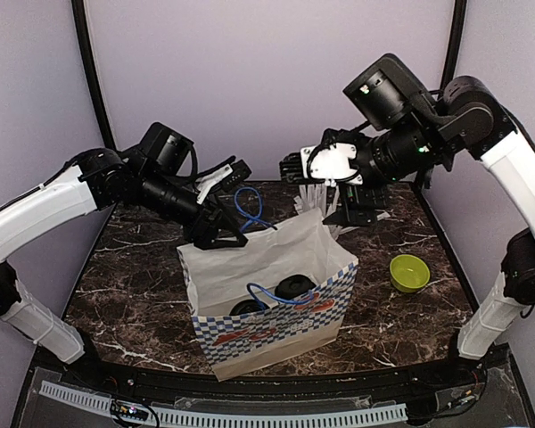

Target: Pack the takeout coffee

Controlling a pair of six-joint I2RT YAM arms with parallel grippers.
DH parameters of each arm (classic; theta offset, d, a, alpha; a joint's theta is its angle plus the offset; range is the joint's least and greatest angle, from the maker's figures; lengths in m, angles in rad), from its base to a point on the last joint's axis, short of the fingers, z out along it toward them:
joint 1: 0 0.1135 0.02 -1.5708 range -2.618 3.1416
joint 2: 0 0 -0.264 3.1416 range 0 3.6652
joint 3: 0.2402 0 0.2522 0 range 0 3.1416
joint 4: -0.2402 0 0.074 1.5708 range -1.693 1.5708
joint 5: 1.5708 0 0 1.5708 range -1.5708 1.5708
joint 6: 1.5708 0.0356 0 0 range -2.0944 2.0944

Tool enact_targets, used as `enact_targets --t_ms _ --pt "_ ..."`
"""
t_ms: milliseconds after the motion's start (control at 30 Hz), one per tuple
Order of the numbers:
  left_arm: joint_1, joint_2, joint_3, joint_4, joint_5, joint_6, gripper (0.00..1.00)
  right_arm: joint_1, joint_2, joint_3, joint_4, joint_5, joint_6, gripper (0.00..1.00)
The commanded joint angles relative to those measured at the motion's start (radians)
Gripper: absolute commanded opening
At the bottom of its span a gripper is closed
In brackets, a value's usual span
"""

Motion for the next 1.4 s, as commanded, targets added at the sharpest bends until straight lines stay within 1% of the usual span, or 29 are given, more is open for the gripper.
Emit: enact_targets --t_ms 0,33,67,100,133,167,233,367,567,700,867,1033,1100,1167,1367 --pt "0.001 0.013 0.055 -0.026 -0.064 0.048 0.44 -0.113 -0.044 -0.008 0.011 -0.008 0.01 0.95" --pt "0.001 0.018 0.06 -0.024 -0.064 0.053 0.31 -0.14 -0.053 -0.012 0.014 -0.022 0.013 0.94" --pt "0.001 0.025 0.07 -0.024 -0.062 0.06 0.27 -0.168 -0.06 -0.016 0.015 -0.032 0.016 0.93" --pt "0.001 0.027 0.073 -0.022 -0.058 0.063 0.19 -0.193 -0.068 -0.022 0.019 -0.039 0.016 0.93" --pt "0.001 0.031 0.082 -0.021 -0.048 0.072 0.16 -0.216 -0.075 -0.029 0.025 -0.041 0.018 0.92" --pt "0.001 0.031 0.084 -0.018 -0.043 0.076 0.09 -0.238 -0.08 -0.031 0.032 -0.042 0.018 0.92" --pt "0.001 0.029 0.099 -0.015 -0.031 0.091 0.01 -0.275 -0.092 -0.035 0.039 -0.046 0.018 0.92" --pt "-0.005 -0.003 0.109 -0.001 -0.039 0.11 0.0 -0.323 -0.109 -0.064 0.059 -0.022 0.02 0.91" --pt "-0.06 -0.062 0.077 0.006 -0.038 0.114 0.0 -0.354 -0.12 -0.092 0.058 -0.009 0.037 0.9" --pt "-0.155 -0.069 0.068 -0.018 -0.08 0.094 0.0 -0.365 -0.114 -0.099 0.056 -0.002 0.047 0.9" --pt "-0.311 -0.086 0.045 0.019 -0.13 0.037 0.0 -0.381 -0.103 -0.121 0.07 0.025 0.053 0.9" --pt "-0.494 -0.067 0.015 0.025 -0.242 -0.019 0.0 -0.4 -0.103 -0.165 0.077 0.04 0.061 0.91" --pt "-0.547 -0.052 0.013 0.02 -0.277 -0.036 0.0 -0.407 -0.109 -0.173 0.078 0.038 0.063 0.91" --pt "-0.571 -0.042 0.008 0.023 -0.295 -0.049 0.0 -0.415 -0.114 -0.175 0.082 0.031 0.062 0.91" --pt "-0.577 -0.049 0.009 0.024 -0.334 -0.035 0.0 -0.429 -0.115 -0.181 0.076 0.023 0.066 0.91"
